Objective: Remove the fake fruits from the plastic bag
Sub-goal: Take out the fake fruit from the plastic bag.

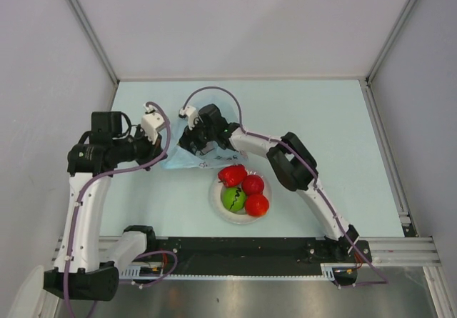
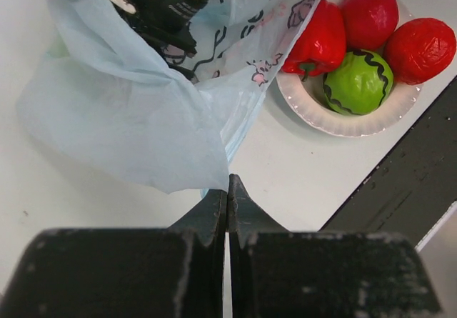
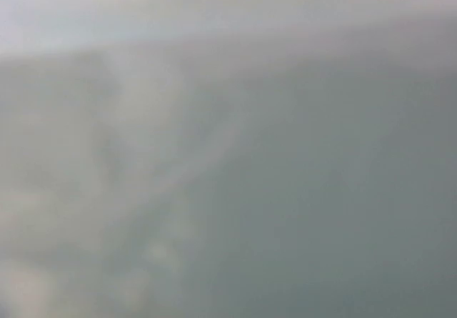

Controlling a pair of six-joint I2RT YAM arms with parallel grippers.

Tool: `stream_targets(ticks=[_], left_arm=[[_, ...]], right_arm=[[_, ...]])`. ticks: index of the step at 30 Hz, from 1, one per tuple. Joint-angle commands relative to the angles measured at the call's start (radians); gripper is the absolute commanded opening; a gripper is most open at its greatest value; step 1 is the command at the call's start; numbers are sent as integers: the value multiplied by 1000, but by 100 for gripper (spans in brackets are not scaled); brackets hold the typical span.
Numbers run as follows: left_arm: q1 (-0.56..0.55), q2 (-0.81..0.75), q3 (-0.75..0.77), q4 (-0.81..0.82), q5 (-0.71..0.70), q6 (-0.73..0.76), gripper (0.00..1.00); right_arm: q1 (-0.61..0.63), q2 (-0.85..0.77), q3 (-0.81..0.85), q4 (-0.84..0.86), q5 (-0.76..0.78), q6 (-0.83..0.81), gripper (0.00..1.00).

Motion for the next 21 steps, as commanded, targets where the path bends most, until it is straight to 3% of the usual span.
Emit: stream_targets(ticks=[1, 5, 8, 9, 15, 21], left_arm=[[6, -8, -19, 39, 1, -25, 0], [5, -5, -22, 42, -5, -31, 0], [5, -5, -33, 45, -14, -30, 0], [6, -6, -40, 52, -14, -30, 0], [6, -17, -92, 104, -35, -31, 0], [6, -28, -172, 202, -101, -21, 0]], right_arm=[[18, 83, 107, 50, -43, 39, 100], [40, 109, 127, 29, 52, 9, 98], [46, 116, 146, 19, 98, 9, 79], [49, 112, 146, -13, 113, 9, 67], [-7, -12, 93, -28, 155, -22, 37], [-60, -279, -130, -11, 13, -114, 33]])
